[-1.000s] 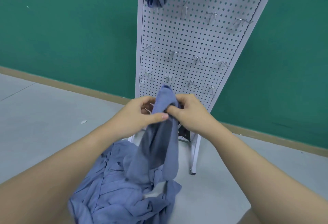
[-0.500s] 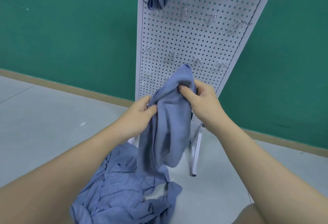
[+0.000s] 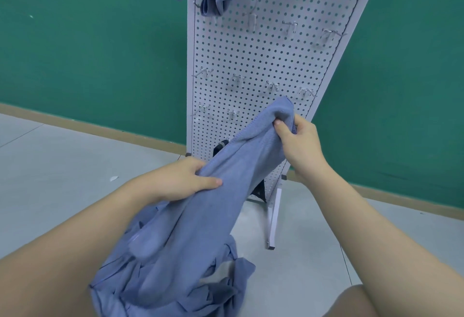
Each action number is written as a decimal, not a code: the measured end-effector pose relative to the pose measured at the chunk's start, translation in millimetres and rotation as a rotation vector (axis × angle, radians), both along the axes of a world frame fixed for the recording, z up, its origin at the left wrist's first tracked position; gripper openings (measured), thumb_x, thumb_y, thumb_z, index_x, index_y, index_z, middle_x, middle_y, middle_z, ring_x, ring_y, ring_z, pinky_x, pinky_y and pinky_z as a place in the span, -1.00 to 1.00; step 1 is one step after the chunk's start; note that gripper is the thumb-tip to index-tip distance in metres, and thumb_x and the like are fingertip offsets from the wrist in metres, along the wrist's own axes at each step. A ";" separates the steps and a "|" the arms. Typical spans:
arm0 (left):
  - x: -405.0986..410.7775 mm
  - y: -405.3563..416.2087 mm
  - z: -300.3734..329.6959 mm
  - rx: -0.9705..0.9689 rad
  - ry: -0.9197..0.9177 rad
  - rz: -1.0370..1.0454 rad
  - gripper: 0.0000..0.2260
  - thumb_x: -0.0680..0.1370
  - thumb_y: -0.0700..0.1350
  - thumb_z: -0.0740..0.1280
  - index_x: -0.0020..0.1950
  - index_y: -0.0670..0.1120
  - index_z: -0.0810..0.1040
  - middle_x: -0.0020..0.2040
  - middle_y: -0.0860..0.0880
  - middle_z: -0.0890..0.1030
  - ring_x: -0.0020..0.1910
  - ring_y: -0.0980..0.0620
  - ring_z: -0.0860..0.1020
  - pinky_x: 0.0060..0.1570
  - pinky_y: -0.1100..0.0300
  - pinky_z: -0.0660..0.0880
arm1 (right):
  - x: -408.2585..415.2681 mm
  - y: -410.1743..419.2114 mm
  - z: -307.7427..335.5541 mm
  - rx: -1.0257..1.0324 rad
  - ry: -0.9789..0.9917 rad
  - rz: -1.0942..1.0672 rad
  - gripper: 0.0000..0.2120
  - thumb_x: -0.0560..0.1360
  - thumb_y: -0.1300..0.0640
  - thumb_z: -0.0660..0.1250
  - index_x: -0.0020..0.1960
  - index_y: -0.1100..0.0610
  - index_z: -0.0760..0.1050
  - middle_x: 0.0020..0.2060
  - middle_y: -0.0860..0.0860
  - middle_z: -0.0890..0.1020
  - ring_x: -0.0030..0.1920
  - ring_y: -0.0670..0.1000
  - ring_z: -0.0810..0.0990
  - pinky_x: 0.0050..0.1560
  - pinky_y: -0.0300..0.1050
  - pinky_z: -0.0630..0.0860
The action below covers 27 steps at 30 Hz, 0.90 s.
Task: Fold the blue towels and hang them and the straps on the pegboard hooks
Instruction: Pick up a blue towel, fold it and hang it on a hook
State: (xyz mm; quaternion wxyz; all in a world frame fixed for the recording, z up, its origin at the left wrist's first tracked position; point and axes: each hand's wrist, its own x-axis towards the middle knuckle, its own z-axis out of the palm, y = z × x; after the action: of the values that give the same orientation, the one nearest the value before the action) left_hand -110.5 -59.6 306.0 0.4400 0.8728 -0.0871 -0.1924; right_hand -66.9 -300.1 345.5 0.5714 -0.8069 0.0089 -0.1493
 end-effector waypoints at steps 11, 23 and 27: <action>11.0 7.0 -5.5 -0.092 -0.169 0.107 -0.58 0.53 0.15 0.39 -0.01 -0.24 0.53 -0.18 -0.15 0.62 -0.23 -0.15 0.53 -0.09 -0.02 0.49 | 3.5 -18.8 -11.7 -0.072 -0.001 -0.059 -0.70 0.62 0.14 0.30 -0.25 0.17 0.32 -0.31 0.03 0.39 -0.25 0.03 0.34 -0.17 -0.07 0.31; 4.0 -6.0 -11.8 0.227 -0.222 0.020 -0.50 0.28 0.15 0.61 -0.27 -0.14 0.39 -0.35 0.02 0.36 -0.36 0.02 0.31 -0.32 0.12 0.26 | 2.3 -10.8 -22.3 -0.172 0.039 -0.010 -0.66 0.62 0.17 0.28 -0.29 0.11 0.26 -0.38 -0.01 0.32 -0.31 0.01 0.28 -0.26 -0.11 0.26; 7.7 -7.1 -8.7 0.142 -0.269 0.048 -0.73 0.35 -0.06 0.52 -0.20 -0.17 0.49 -0.35 -0.01 0.48 -0.35 0.03 0.40 -0.29 0.13 0.35 | 3.9 -9.1 -34.4 -0.202 0.090 0.003 -0.69 0.61 0.12 0.31 -0.24 0.19 0.32 -0.35 0.04 0.34 -0.30 0.01 0.28 -0.25 -0.10 0.26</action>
State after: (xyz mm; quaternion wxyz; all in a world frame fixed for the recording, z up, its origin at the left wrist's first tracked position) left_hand -102.7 -66.7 297.2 0.3661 0.9214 -0.1108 -0.0687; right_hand -63.0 -309.2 311.1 0.4866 -0.8662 0.0184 -0.1122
